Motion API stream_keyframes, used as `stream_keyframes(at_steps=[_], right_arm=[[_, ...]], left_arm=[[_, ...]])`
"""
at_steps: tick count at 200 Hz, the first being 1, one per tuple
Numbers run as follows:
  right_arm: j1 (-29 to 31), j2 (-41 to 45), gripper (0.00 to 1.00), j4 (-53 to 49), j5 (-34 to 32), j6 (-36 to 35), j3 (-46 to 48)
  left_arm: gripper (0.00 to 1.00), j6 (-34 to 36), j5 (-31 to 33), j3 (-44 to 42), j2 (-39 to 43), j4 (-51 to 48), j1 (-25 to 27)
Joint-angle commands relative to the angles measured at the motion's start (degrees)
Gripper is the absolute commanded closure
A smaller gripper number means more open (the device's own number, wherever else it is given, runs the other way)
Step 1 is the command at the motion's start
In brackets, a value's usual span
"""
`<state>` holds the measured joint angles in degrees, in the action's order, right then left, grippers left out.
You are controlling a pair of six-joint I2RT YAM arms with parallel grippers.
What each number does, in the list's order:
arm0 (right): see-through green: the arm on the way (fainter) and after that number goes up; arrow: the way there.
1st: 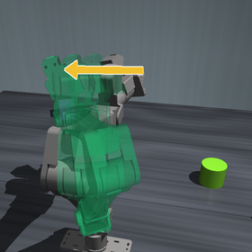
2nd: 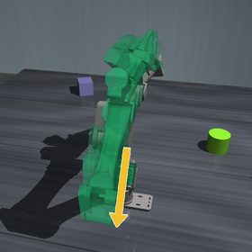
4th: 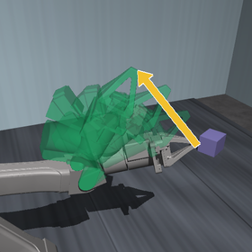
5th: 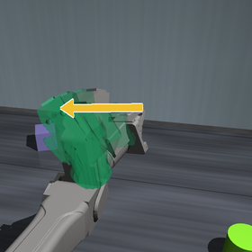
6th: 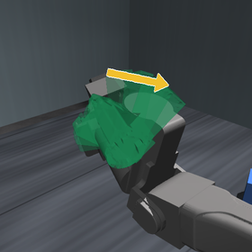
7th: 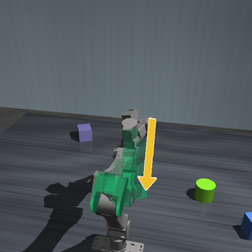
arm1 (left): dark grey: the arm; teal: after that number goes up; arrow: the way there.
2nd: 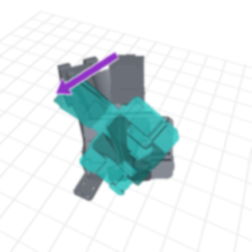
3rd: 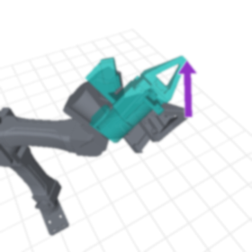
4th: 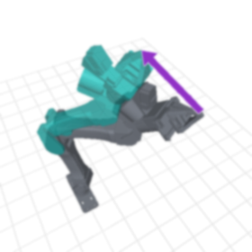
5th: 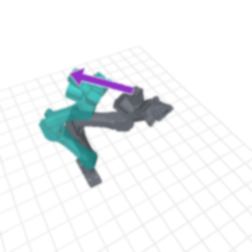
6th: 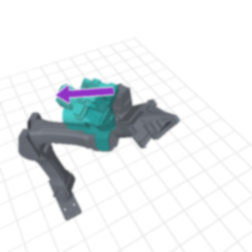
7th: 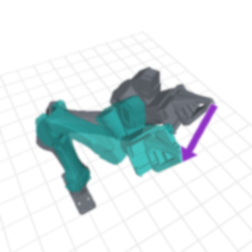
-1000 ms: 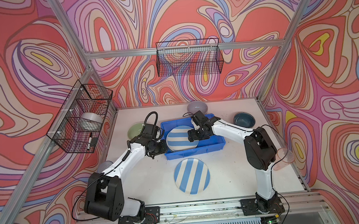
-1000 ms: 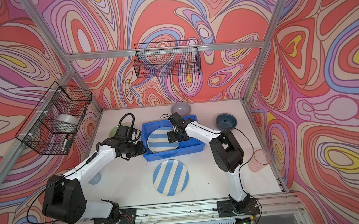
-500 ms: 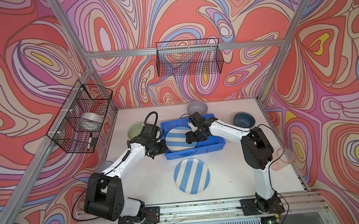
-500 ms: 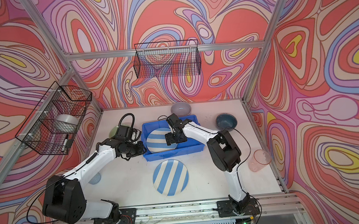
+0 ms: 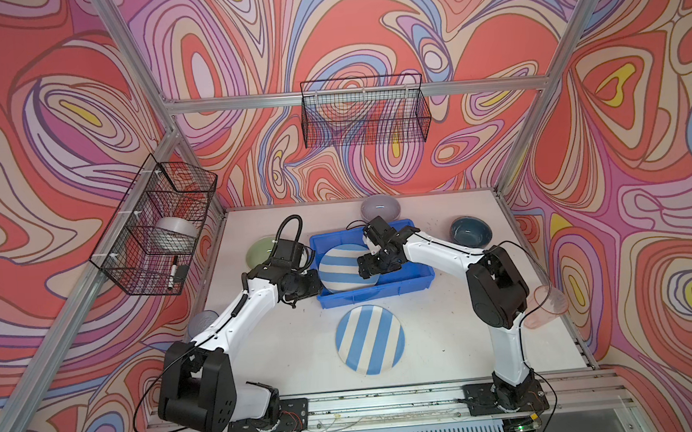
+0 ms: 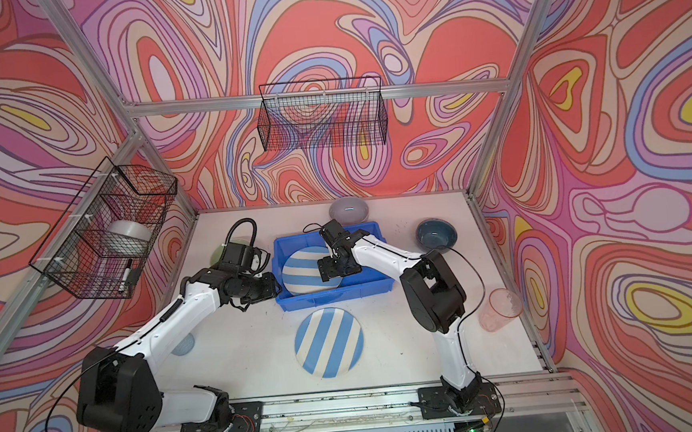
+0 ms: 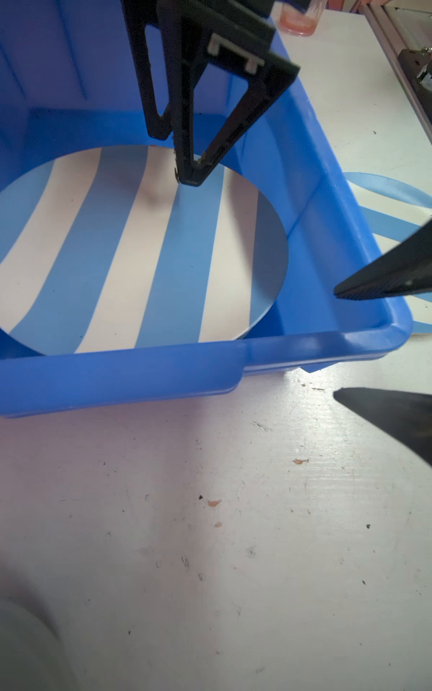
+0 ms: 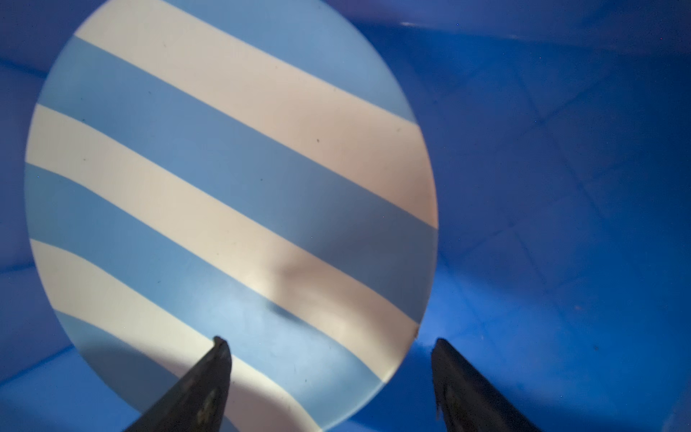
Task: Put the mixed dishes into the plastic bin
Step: 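Open both grippers and move them to the blue-striped plate on the table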
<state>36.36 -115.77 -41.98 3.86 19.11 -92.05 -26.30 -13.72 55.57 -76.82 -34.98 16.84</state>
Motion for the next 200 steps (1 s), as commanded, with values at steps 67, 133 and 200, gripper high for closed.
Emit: stream_keyframes(at_steps=[67, 133, 200], right_arm=[[0.2, 22.4, 0.22, 3.7, 5.8, 1.5, 13.8], [0.2, 41.0, 0.31, 12.3, 15.2, 6.3, 37.8], [0.3, 47.6, 0.35, 22.2, 22.3, 11.1, 56.4]], left_arm=[[0.6, -2.6, -4.4, -6.7, 14.8, -8.7, 1.5], [0.66, -13.1, 1.6, -15.1, 20.5, -4.5, 15.6], [0.73, -17.2, 2.5, -23.2, 17.6, 6.0, 19.6]])
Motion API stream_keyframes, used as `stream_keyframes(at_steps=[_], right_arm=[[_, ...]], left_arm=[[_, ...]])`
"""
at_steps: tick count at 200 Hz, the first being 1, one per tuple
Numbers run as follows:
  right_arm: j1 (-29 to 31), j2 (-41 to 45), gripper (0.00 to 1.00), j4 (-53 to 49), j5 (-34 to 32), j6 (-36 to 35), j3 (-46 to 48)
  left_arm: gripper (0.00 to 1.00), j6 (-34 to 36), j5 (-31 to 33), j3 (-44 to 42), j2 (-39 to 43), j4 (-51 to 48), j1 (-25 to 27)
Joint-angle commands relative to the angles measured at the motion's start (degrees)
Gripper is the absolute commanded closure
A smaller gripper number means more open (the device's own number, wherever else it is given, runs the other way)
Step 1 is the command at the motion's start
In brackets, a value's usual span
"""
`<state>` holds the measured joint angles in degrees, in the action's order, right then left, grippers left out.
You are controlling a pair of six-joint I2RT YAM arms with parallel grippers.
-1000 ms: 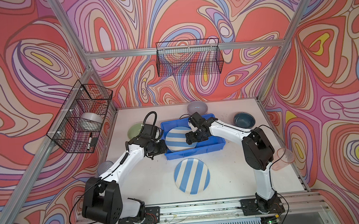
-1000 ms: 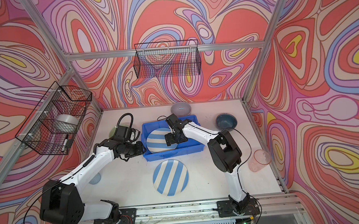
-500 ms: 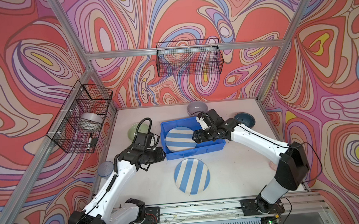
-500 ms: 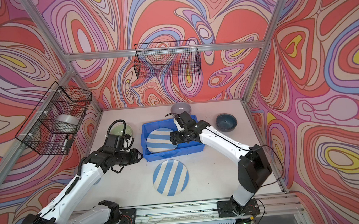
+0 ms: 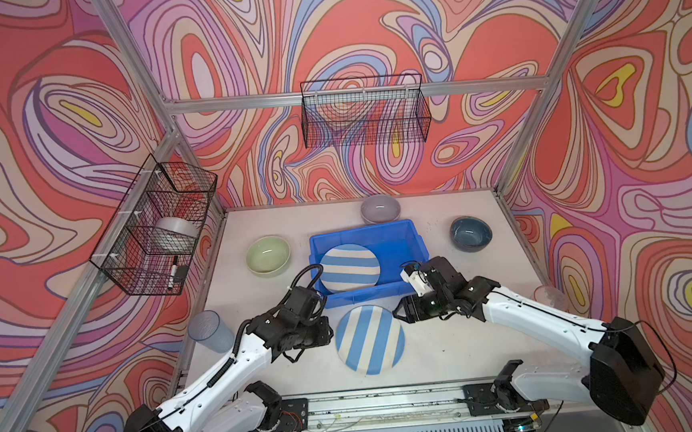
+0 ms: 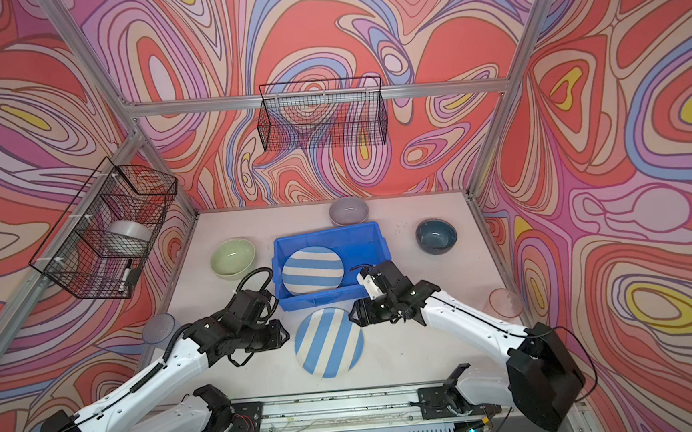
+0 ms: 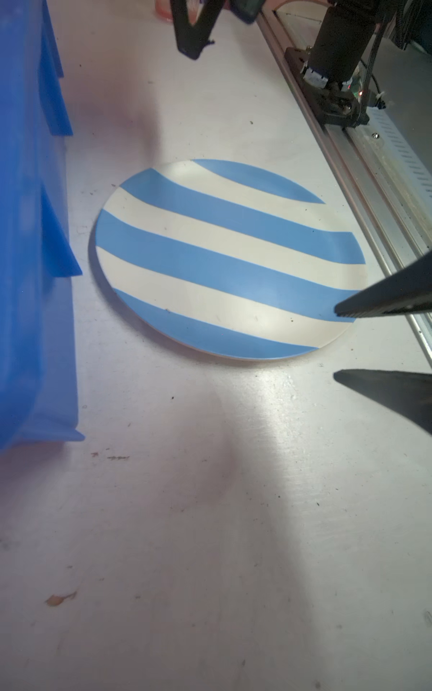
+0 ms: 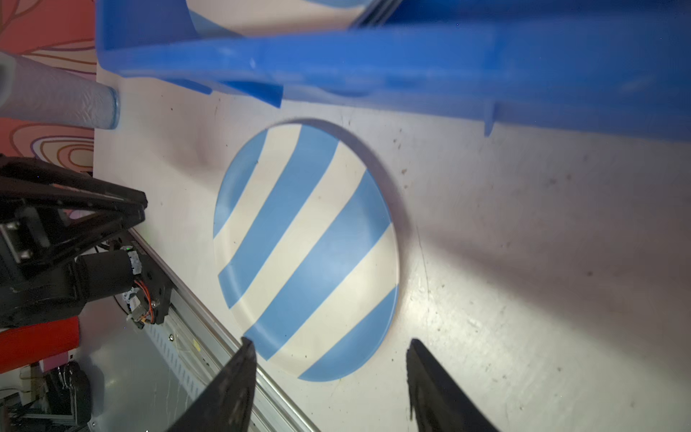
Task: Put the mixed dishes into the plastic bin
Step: 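Open both grippers and move them to the blue-striped plate on the table, then pinch opposite edges of the blue-striped plate with both grippers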
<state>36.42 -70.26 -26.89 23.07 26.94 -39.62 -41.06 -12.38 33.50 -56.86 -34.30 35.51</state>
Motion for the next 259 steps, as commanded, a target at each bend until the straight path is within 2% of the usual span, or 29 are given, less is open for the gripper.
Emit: stream_keyframes(at_steps=[1, 35, 72, 136, 234, 259], right_arm=[[0.2, 2.1, 0.35, 7.3, 2.9, 3.4, 4.2], [0.2, 0.7, 0.35, 11.4, 0.1, 6.5, 8.3], [0.2, -1.1, 0.35, 15.9, -0.1, 8.5, 11.5], [0.2, -3.0, 0.35, 22.7, -0.2, 11.2, 15.4], [0.2, -6.8, 0.35, 28.9, 0.7, 13.1, 17.3], [0.2, -7.3, 0.35, 29.0, 0.7, 13.1, 17.2]], left_arm=[[0.73, -2.4, 1.2, -1.1, -2.5, 5.4, 0.9], [0.73, -2.4, 1.4, -1.4, -7.9, 8.3, 2.0], [0.74, -2.0, 3.2, -1.8, -10.5, 8.3, 2.7], [0.75, -1.7, 3.8, -6.2, -10.7, 10.1, 3.0], [0.74, -0.4, 2.6, -6.3, -10.9, 10.6, 3.5], [0.71, -1.8, 4.5, -5.7, -8.4, 8.1, 3.5]])
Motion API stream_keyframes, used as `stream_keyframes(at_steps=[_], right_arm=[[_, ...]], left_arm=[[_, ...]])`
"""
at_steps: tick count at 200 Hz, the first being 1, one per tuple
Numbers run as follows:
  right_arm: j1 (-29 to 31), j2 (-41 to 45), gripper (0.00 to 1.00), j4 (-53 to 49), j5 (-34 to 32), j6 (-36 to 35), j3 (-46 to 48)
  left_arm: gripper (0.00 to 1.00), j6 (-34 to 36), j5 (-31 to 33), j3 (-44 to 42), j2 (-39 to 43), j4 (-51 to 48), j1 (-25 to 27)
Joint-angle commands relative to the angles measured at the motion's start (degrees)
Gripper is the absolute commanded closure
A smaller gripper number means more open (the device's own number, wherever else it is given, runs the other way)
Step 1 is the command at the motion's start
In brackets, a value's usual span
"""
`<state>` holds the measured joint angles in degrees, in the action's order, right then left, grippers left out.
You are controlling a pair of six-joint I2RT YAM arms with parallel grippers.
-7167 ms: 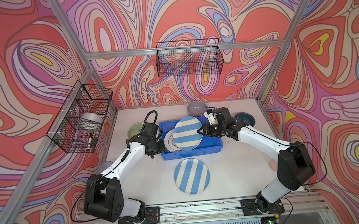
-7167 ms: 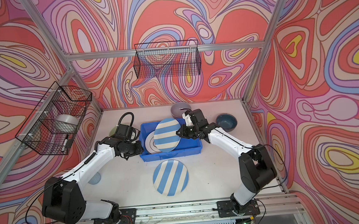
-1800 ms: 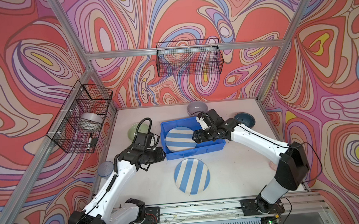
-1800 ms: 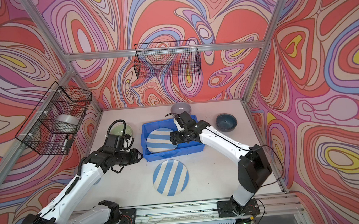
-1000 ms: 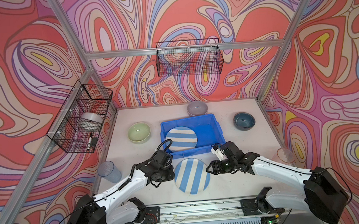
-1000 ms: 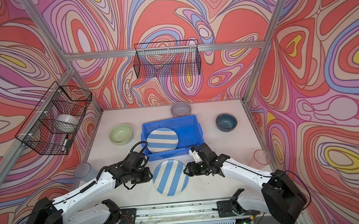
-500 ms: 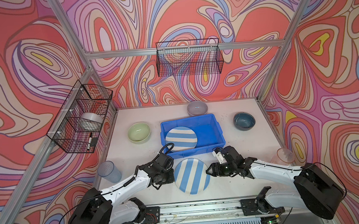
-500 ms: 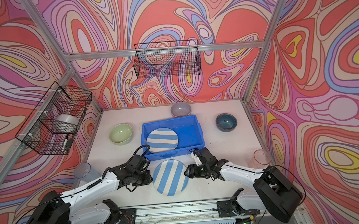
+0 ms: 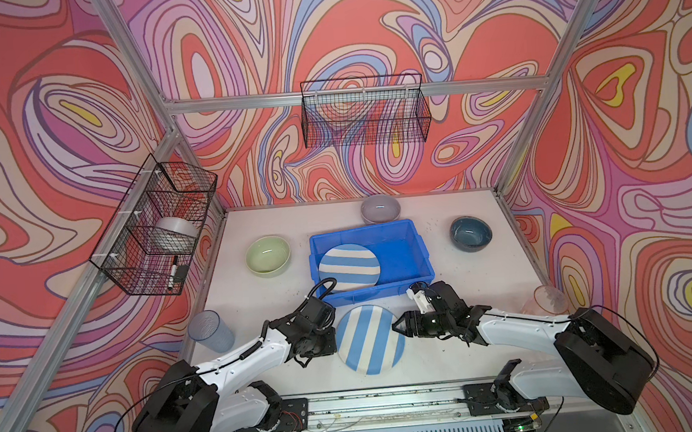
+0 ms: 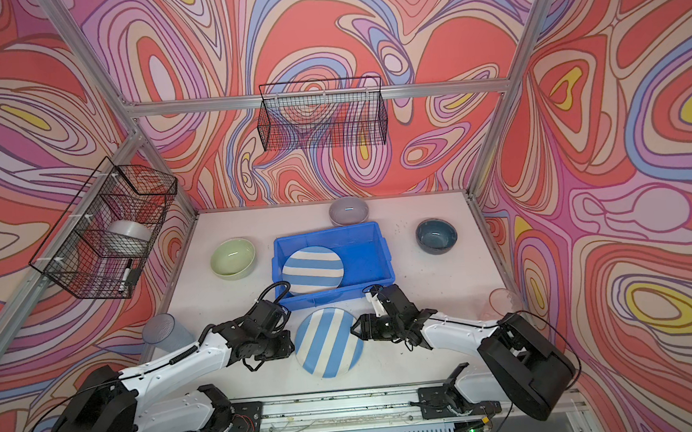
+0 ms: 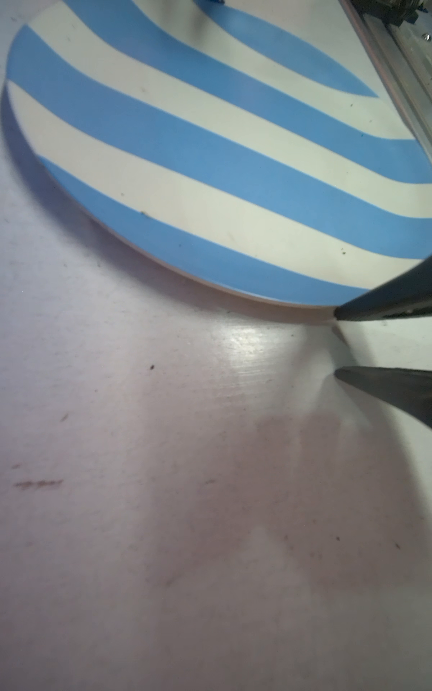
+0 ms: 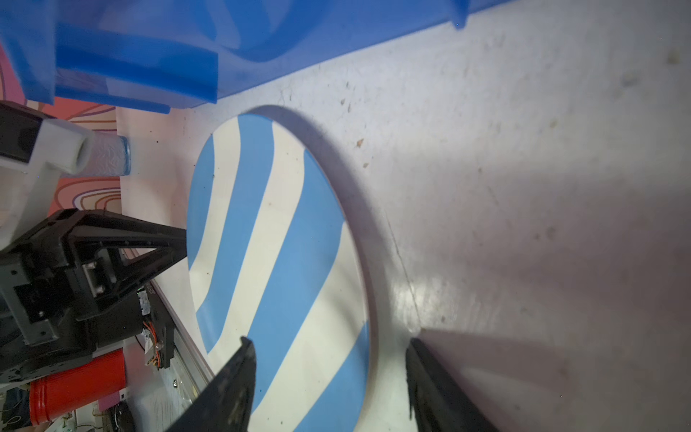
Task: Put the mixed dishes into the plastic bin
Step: 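Pinch opposite edges of the blue-striped plate with both grippers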
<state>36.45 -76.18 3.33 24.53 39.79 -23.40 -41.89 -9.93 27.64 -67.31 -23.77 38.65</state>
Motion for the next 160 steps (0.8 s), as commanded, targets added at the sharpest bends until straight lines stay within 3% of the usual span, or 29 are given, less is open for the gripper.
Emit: stream_keyframes(at_steps=[1, 46, 108, 160], right_arm=[[0.2, -1.4, 0.35, -1.2, -0.7, 0.2, 0.9], [0.2, -2.1, 0.35, -1.2, -0.6, 0.3, 0.8], [0.2, -3.4, 0.36, 0.0, 0.5, 0.5, 0.5], [0.2, -4.0, 0.36, 1.4, 2.4, 0.9, 0.9]], left_arm=[[0.7, -1.0, 2.2, 0.2, 2.2, -2.5, 0.3], [0.71, -0.6, 1.1, 0.3, 5.5, -2.6, 0.3], [0.77, 0.8, -1.0, -0.7, -1.2, 1.9, 0.3], [0.78, 0.6, -0.7, -1.1, -1.5, 2.2, 0.4]])
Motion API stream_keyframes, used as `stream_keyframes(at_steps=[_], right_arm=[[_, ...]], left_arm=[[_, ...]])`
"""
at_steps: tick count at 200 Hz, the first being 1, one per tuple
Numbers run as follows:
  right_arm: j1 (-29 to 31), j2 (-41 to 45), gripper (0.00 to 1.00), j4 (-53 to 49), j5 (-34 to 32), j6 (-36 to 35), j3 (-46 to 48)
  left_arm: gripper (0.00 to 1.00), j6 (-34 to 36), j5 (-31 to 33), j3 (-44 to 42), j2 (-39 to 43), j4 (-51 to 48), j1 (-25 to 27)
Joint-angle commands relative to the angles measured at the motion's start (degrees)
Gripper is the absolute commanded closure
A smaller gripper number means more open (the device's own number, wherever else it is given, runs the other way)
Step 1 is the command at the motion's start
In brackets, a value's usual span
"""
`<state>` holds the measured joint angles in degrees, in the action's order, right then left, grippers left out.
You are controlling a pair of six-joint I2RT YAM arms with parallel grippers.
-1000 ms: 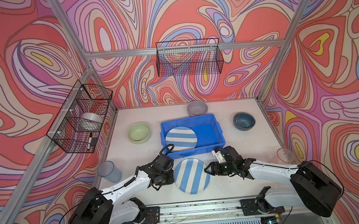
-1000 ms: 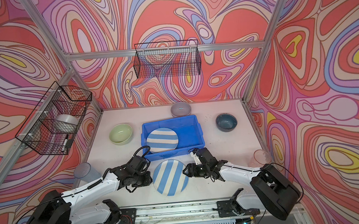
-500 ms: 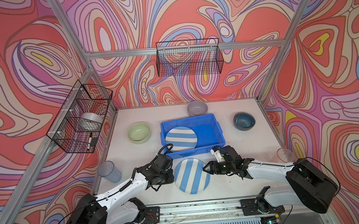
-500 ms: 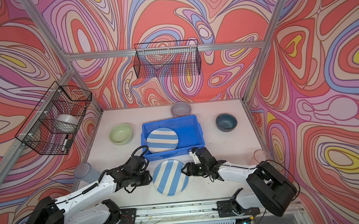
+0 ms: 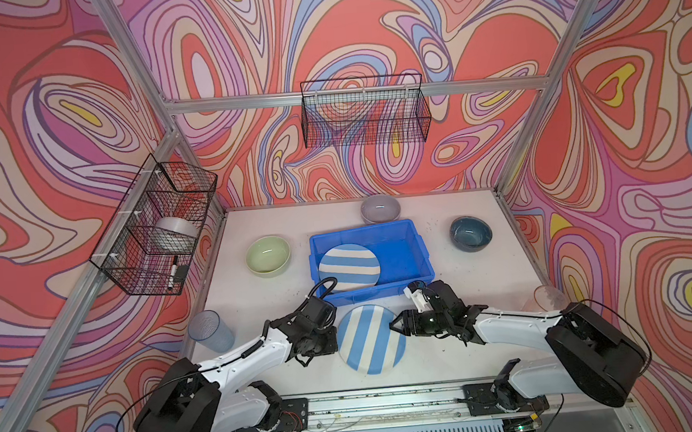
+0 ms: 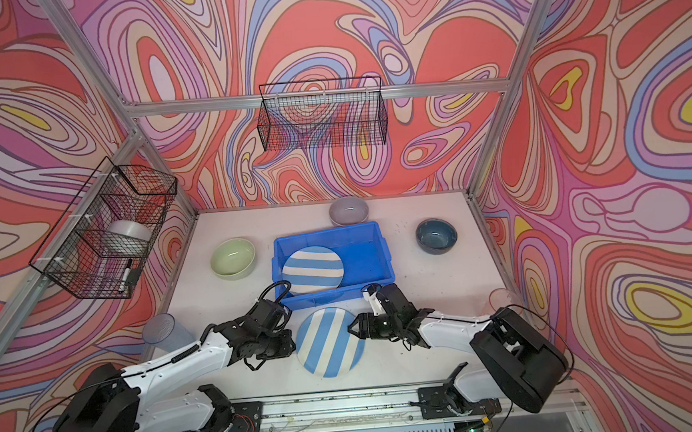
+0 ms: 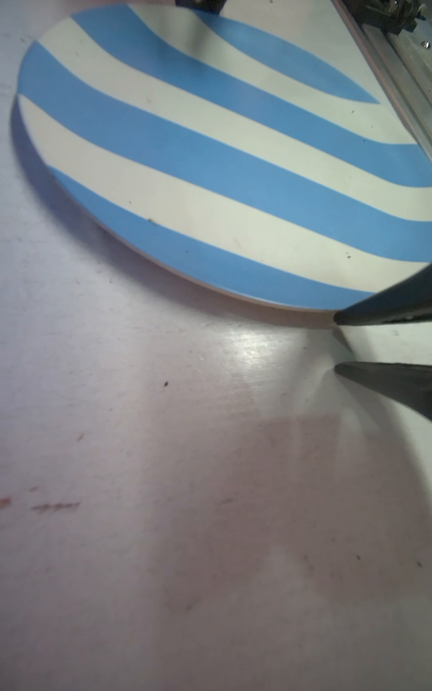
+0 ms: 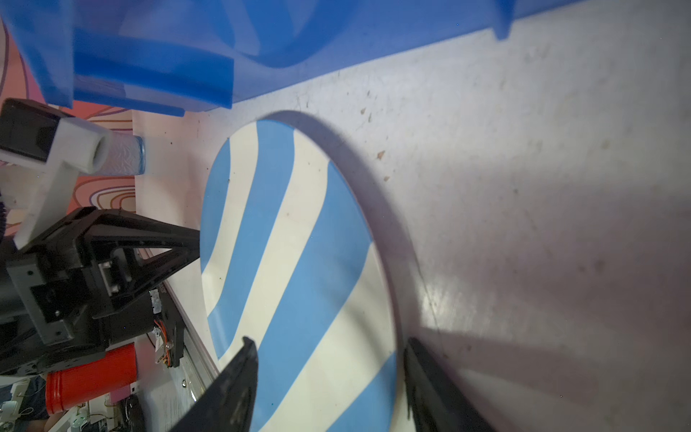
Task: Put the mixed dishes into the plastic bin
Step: 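Pinch opposite edges of the blue-striped plate with both grippers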
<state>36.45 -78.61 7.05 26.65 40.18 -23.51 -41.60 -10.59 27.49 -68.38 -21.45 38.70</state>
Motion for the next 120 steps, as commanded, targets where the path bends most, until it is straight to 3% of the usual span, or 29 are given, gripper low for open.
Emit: stream_keyframes(at_steps=[1, 70, 120], right_arm=[[0.2, -1.5, 0.36, -2.3, 0.3, 0.6, 1.0], [0.2, -2.8, 0.37, -2.1, 0.4, 0.5, 0.4], [0.2, -3.0, 0.37, -2.2, 0.7, 0.3, -0.2]], left_arm=[[0.78, 0.4, 0.0, -0.9, -0.4, -0.1, 0.3], [0.73, 0.5, 1.0, -0.3, 5.3, -3.1, 0.3], [0.75, 0.8, -1.1, -1.3, 1.1, 1.7, 0.3]])
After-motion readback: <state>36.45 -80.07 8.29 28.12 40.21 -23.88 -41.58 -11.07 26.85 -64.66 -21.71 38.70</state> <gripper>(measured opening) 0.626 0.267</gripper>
